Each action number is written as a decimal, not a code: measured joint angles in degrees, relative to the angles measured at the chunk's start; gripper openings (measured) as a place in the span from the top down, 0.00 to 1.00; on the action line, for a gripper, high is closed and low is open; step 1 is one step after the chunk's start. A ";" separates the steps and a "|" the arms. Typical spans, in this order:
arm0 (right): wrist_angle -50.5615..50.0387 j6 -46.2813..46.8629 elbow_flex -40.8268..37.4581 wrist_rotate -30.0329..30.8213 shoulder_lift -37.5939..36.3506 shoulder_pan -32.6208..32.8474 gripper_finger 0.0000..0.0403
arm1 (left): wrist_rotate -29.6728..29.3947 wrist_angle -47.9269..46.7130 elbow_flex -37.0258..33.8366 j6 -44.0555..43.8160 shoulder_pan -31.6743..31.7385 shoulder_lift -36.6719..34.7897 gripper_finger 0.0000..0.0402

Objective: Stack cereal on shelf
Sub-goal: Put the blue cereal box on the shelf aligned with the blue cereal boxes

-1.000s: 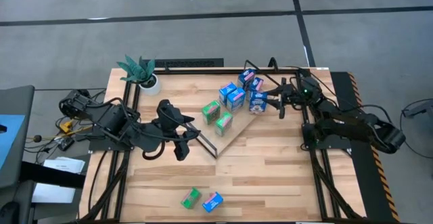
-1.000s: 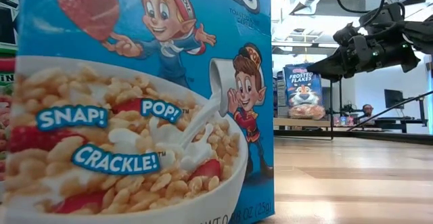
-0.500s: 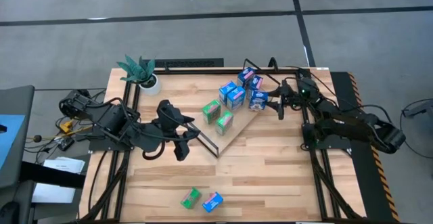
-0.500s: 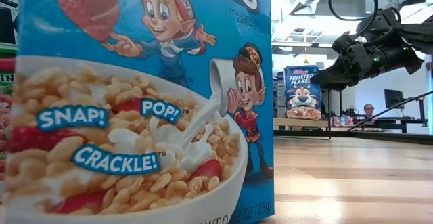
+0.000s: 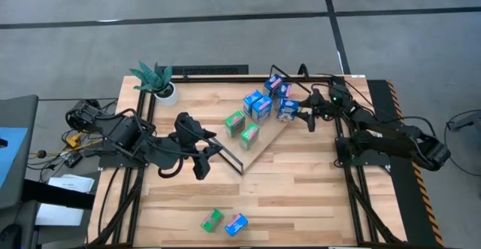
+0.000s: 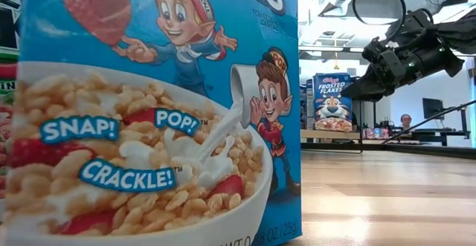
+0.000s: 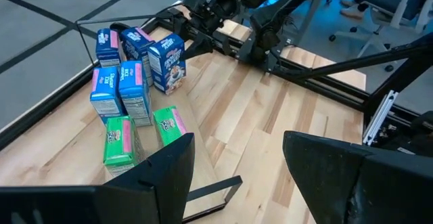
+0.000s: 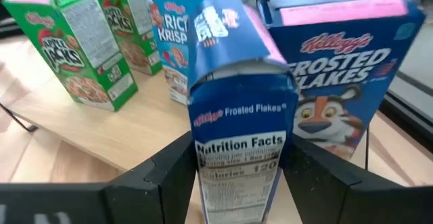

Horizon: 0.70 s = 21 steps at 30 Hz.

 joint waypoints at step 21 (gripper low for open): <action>-6.74 1.88 0.21 7.12 -7.21 0.08 0.42 | 0.29 0.00 0.02 0.20 0.00 0.00 0.47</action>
